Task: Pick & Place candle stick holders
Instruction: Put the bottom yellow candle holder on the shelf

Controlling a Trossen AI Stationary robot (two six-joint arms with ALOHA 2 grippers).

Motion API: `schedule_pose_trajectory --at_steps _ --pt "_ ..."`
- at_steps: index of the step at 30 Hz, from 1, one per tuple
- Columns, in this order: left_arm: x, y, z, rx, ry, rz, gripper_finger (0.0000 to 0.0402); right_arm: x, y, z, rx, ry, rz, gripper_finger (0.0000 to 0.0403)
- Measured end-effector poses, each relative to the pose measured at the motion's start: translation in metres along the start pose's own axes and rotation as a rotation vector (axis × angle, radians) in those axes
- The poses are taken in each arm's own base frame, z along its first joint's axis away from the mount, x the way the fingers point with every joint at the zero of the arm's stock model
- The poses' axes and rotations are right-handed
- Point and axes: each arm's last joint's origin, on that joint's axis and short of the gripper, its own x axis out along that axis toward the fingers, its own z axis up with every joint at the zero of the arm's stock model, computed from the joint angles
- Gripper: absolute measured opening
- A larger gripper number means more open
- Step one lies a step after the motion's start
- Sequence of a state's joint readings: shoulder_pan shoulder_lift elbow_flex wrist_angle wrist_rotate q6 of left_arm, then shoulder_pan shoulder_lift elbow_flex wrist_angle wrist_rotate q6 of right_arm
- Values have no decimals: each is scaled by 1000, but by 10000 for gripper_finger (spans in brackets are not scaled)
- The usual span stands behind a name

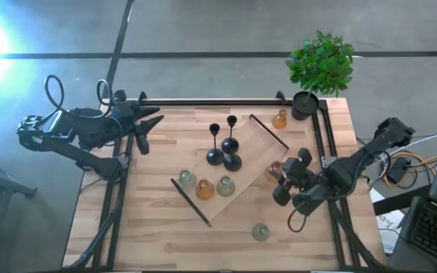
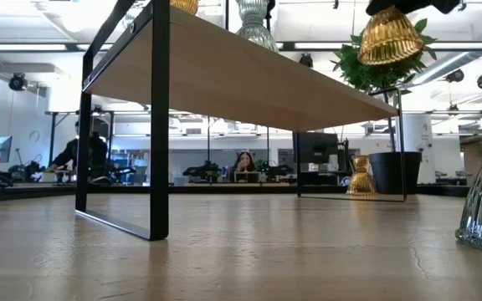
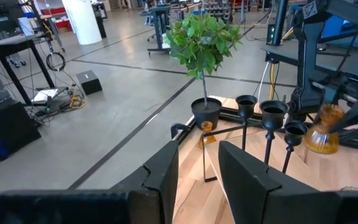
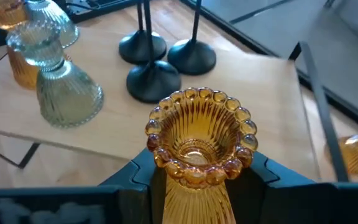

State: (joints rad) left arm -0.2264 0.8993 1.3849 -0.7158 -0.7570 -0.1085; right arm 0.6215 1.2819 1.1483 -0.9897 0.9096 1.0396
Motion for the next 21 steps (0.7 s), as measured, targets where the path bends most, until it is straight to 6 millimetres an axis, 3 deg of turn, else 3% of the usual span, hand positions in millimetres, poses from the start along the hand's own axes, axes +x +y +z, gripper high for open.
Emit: schedule_pose_trajectory --at_steps 10,21 --pt "0 0 0 -1 0 0 119 23 -5 12 -12 -40 -44 117" --pt "0 0 0 -1 0 0 119 43 -3 7 4 -74 -19 117"
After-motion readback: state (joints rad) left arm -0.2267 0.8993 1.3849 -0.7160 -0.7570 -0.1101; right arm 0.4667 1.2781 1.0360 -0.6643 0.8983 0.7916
